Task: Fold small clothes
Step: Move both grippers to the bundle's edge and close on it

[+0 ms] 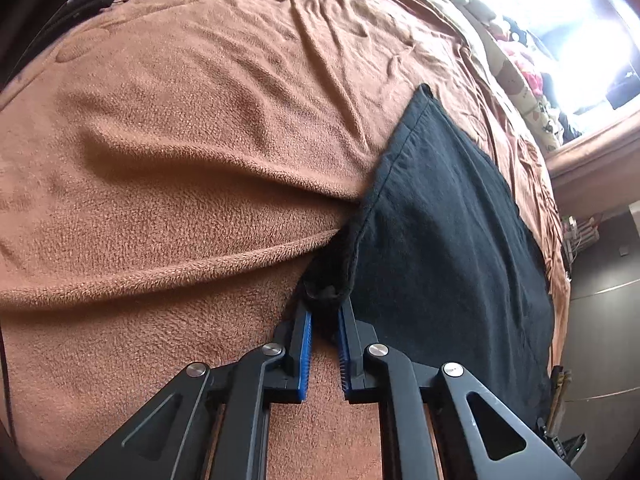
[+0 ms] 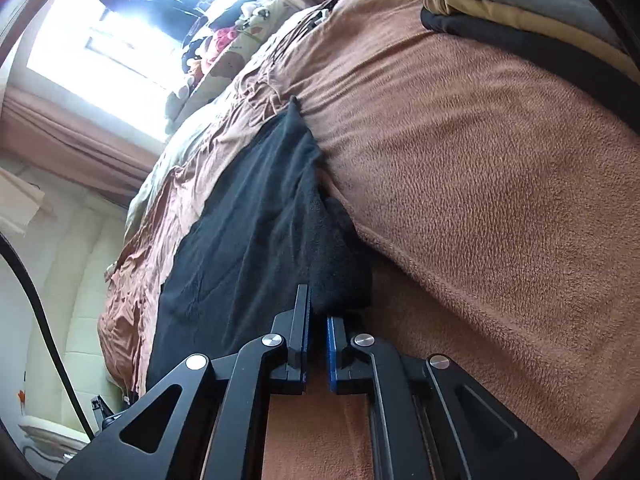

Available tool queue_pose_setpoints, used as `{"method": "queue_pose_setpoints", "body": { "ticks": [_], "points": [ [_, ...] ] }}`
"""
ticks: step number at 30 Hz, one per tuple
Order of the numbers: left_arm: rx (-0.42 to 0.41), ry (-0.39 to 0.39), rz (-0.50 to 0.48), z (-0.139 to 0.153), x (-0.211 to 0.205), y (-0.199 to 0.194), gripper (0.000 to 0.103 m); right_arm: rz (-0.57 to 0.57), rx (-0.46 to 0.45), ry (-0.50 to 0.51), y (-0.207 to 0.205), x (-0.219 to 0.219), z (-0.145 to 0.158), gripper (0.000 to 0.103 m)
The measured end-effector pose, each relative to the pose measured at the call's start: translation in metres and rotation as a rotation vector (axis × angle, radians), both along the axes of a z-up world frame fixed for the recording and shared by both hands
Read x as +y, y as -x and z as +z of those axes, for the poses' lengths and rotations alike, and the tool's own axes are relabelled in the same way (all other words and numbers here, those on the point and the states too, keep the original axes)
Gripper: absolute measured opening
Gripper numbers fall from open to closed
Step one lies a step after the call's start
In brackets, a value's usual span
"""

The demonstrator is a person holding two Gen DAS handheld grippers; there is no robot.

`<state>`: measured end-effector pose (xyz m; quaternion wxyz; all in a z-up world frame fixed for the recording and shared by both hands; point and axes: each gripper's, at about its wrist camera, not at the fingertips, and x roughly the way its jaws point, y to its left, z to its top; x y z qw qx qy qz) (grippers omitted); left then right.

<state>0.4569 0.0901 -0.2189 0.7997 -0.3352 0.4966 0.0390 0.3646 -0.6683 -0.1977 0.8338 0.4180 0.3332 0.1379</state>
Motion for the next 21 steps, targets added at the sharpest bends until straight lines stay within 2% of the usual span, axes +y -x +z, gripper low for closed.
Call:
{"method": "queue_pose_setpoints", "body": {
  "ticks": [4, 5, 6, 8, 10, 15, 21],
  "points": [
    [-0.013, 0.019, -0.003, 0.002, -0.002, 0.005, 0.014, 0.010, 0.017, -0.010, 0.004, 0.001, -0.008, 0.007],
    [-0.017, 0.044, 0.003, 0.000, -0.002, 0.007, 0.020, 0.014, 0.029, -0.017, 0.004, 0.001, -0.011, 0.007],
    [-0.030, 0.066, 0.015, -0.001, 0.000, 0.009, 0.030, 0.019, 0.044, -0.027, 0.002, 0.001, -0.015, 0.008],
    [-0.049, 0.093, 0.044, -0.003, 0.001, 0.010, 0.045, 0.028, 0.055, -0.057, 0.001, 0.002, -0.023, 0.021],
    [-0.058, 0.114, 0.062, -0.006, 0.000, 0.009, 0.046, 0.027, 0.061, -0.079, -0.003, 0.002, -0.026, 0.028],
    [-0.095, 0.145, 0.110, -0.009, -0.003, 0.008, 0.046, -0.002, 0.049, -0.125, -0.010, 0.001, -0.032, 0.028],
    [-0.147, 0.178, 0.198, -0.012, -0.008, 0.005, 0.046, -0.085, 0.016, -0.250, -0.012, 0.000, -0.048, 0.028]
  ]
}}
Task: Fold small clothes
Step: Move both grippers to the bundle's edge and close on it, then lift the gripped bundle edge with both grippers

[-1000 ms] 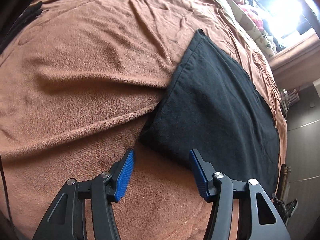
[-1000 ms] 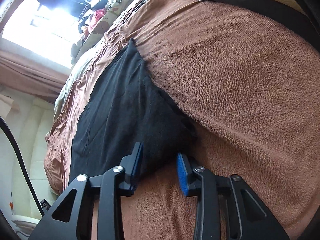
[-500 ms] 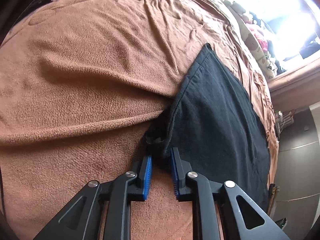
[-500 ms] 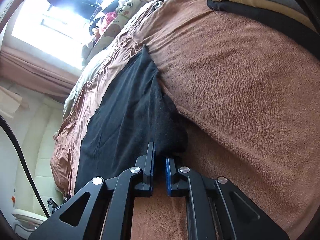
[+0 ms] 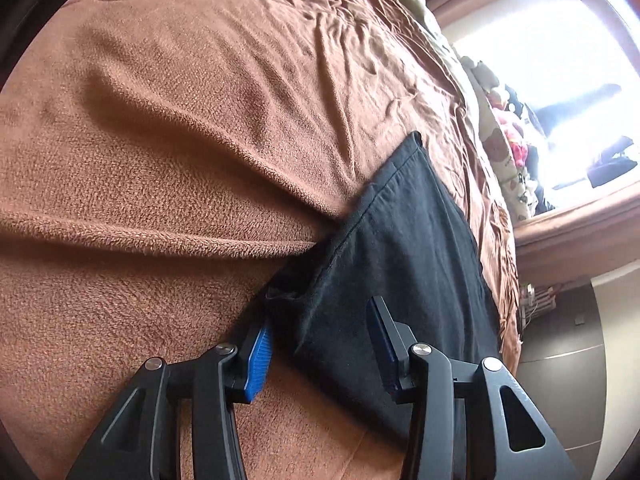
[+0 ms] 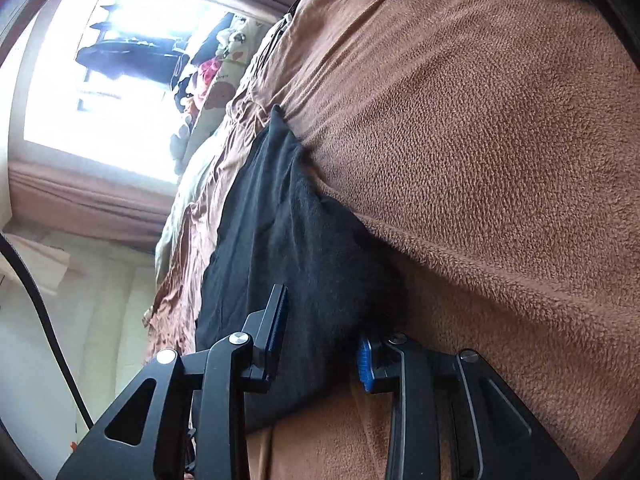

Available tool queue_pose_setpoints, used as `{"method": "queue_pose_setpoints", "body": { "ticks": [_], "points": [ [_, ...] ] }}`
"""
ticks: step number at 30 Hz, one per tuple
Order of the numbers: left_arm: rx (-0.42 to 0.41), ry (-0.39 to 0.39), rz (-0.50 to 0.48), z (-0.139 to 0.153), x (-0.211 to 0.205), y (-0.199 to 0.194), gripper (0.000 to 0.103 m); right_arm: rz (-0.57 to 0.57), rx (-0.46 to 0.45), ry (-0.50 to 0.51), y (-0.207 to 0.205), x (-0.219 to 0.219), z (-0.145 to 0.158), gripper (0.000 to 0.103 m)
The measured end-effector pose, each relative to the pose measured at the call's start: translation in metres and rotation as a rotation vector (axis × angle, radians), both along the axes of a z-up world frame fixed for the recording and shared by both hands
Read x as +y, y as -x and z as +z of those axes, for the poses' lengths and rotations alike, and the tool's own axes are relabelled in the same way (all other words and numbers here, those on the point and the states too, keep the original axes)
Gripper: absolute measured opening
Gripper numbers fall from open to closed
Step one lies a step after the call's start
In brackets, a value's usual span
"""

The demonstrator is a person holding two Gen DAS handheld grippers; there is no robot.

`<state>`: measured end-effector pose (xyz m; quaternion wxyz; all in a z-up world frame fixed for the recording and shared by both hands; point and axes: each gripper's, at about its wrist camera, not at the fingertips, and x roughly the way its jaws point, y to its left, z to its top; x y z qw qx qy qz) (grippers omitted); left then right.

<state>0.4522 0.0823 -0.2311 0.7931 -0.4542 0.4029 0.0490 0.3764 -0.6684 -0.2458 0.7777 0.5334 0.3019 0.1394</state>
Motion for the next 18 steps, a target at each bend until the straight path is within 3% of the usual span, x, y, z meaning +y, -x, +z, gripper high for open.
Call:
{"method": "queue_pose_setpoints", "body": {
  "ticks": [1, 3, 4, 6, 12, 18],
  "points": [
    [-0.001, -0.007, 0.006, 0.000, -0.001, -0.001, 0.045, -0.005, 0.001, -0.004, -0.001, 0.001, -0.001, 0.028],
    [0.033, -0.044, -0.011, 0.001, 0.001, -0.006, 0.013, -0.010, 0.005, 0.004, -0.003, 0.004, 0.000, 0.015],
    [0.031, -0.029, -0.027, 0.000, 0.004, -0.008, 0.012, -0.012, 0.010, 0.012, -0.004, 0.004, 0.001, 0.005],
    [0.012, 0.003, -0.032, 0.004, 0.012, -0.008, 0.008, -0.013, -0.003, 0.005, -0.003, 0.004, 0.005, 0.003],
    [-0.074, -0.036, -0.067, 0.043, 0.013, -0.007, 0.006, -0.008, -0.028, 0.042, 0.003, 0.008, 0.024, 0.002],
    [-0.110, -0.058, -0.068, 0.073, 0.025, -0.002, 0.004, 0.019, -0.039, 0.052, 0.006, 0.012, 0.036, 0.002]
  ]
}}
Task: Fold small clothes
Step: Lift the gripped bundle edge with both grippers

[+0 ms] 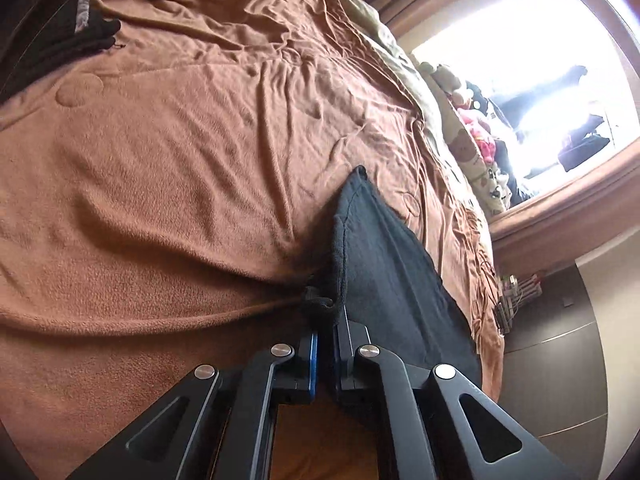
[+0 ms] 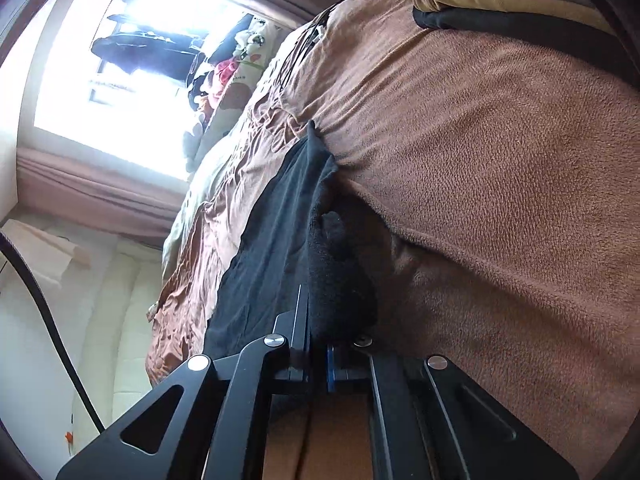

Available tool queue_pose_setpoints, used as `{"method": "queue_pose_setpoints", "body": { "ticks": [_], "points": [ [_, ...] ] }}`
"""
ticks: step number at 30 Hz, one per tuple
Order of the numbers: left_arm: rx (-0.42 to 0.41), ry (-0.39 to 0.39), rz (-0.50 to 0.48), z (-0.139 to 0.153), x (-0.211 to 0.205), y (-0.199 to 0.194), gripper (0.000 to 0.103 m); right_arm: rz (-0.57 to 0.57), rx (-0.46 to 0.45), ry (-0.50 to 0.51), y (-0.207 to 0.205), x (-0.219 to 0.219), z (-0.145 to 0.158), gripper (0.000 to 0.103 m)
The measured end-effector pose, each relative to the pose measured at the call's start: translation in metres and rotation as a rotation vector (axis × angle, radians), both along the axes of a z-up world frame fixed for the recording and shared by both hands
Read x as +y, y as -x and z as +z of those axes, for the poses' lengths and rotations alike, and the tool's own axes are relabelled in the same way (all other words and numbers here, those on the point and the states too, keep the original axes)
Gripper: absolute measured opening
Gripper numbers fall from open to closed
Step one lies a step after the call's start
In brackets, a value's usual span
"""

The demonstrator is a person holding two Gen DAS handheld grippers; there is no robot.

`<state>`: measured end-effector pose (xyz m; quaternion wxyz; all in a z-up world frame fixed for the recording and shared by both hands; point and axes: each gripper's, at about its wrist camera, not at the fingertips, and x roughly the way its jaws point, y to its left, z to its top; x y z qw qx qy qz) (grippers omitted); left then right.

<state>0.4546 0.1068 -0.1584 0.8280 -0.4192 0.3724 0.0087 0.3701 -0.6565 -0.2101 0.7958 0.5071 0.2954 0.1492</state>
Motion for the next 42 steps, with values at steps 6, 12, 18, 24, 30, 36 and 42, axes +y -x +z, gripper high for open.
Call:
{"method": "queue_pose_setpoints", "body": {
  "ticks": [6, 12, 18, 24, 30, 36, 42],
  "points": [
    [-0.018, -0.017, 0.001, 0.010, 0.013, 0.021, 0.004, 0.052, -0.015, 0.035, 0.013, 0.005, 0.004, 0.002],
    [-0.024, -0.019, 0.009, 0.011, 0.027, 0.051, 0.004, 0.094, -0.029, 0.068, 0.025, 0.004, 0.010, 0.002],
    [-0.031, -0.031, 0.021, 0.013, 0.041, 0.089, 0.004, 0.138, -0.043, 0.121, 0.043, 0.007, 0.018, 0.002],
    [-0.039, -0.037, 0.012, 0.015, 0.044, 0.118, 0.004, 0.106, -0.031, 0.162, 0.063, 0.000, 0.020, 0.001],
    [-0.032, -0.036, -0.001, 0.015, 0.043, 0.139, 0.004, 0.108, -0.004, 0.196, 0.083, -0.002, 0.018, 0.001],
    [0.024, -0.039, -0.005, -0.005, 0.035, 0.148, 0.005, 0.139, 0.086, 0.253, 0.088, 0.005, 0.008, 0.003],
    [0.136, -0.015, 0.006, -0.039, 0.037, 0.144, 0.010, 0.112, 0.163, 0.342, 0.110, -0.005, 0.004, 0.018]
  ]
}}
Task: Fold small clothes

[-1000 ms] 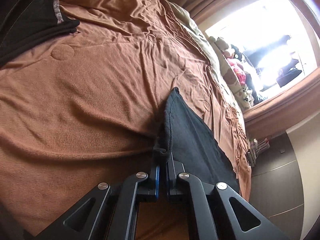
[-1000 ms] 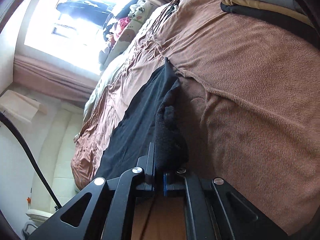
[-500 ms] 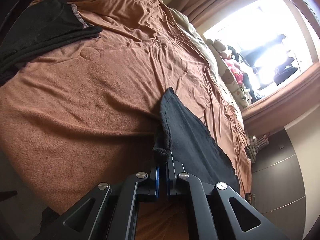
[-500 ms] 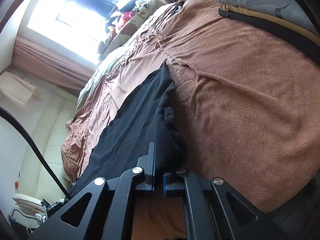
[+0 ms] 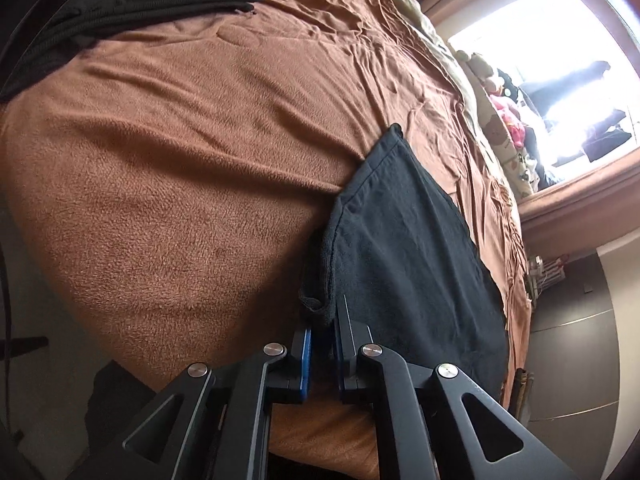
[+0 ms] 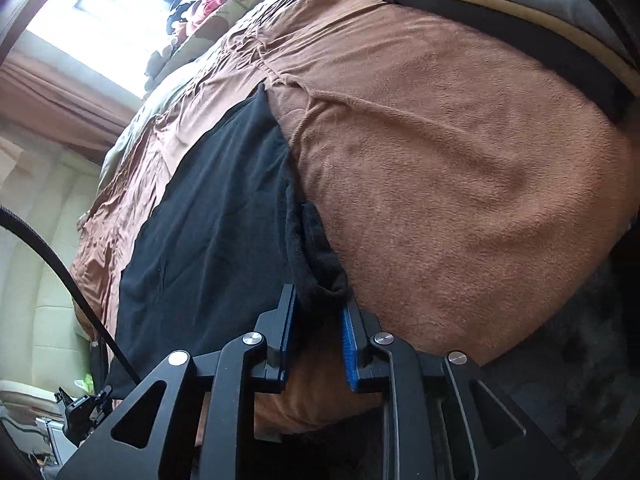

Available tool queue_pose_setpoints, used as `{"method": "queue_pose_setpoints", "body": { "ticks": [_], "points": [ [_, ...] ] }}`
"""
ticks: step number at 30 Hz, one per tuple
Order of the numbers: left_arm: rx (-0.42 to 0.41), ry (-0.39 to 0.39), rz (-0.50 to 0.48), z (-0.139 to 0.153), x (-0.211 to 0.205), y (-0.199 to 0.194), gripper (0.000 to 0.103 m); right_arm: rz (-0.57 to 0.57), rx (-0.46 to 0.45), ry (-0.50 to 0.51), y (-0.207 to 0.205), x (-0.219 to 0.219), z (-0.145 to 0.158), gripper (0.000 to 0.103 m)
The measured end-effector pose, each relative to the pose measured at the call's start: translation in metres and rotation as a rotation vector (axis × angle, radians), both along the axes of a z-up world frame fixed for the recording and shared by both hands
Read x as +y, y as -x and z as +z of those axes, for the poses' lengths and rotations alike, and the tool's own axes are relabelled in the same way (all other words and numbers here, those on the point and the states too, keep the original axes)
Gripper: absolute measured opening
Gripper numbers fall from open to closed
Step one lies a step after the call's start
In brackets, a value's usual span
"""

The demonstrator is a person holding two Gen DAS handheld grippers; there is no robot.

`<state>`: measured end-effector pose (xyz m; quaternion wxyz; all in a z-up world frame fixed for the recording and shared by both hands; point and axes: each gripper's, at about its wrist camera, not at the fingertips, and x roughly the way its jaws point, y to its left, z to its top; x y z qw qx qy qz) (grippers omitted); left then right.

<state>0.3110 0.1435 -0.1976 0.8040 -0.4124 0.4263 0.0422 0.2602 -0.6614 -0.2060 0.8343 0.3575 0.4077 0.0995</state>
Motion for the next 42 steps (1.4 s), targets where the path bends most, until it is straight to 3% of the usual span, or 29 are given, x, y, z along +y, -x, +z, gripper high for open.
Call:
{"method": "queue_pose_setpoints", "body": {
  "ticks": [1, 3, 5, 12, 19, 25, 33, 42],
  "points": [
    [-0.004, 0.005, 0.002, -0.002, 0.000, 0.001, 0.012, 0.000, -0.006, 0.019, 0.005, -0.002, 0.003, 0.018],
    [-0.005, 0.009, 0.009, -0.008, 0.000, 0.003, 0.027, 0.003, -0.031, 0.063, 0.015, -0.001, 0.013, 0.018],
    [-0.012, 0.027, 0.013, -0.012, 0.000, 0.005, 0.031, 0.023, -0.062, 0.102, 0.022, 0.006, 0.025, 0.018],
    [-0.028, 0.110, 0.045, -0.025, -0.003, 0.003, 0.032, 0.173, -0.147, 0.225, 0.023, 0.061, 0.052, 0.018],
    [-0.035, 0.127, 0.064, -0.030, -0.003, -0.002, 0.032, 0.316, -0.178, 0.217, 0.004, 0.130, 0.065, 0.018],
    [-0.048, 0.100, 0.053, -0.026, -0.001, -0.005, 0.031, 0.458, -0.221, 0.315, -0.016, 0.205, 0.077, 0.018],
    [-0.063, 0.103, 0.068, -0.024, 0.004, -0.006, 0.030, 0.554, -0.157, 0.356, -0.051, 0.275, 0.073, 0.018],
    [-0.063, 0.101, 0.083, -0.023, 0.006, -0.006, 0.030, 0.589, -0.108, 0.414, -0.111, 0.308, 0.057, 0.018]
  ]
}}
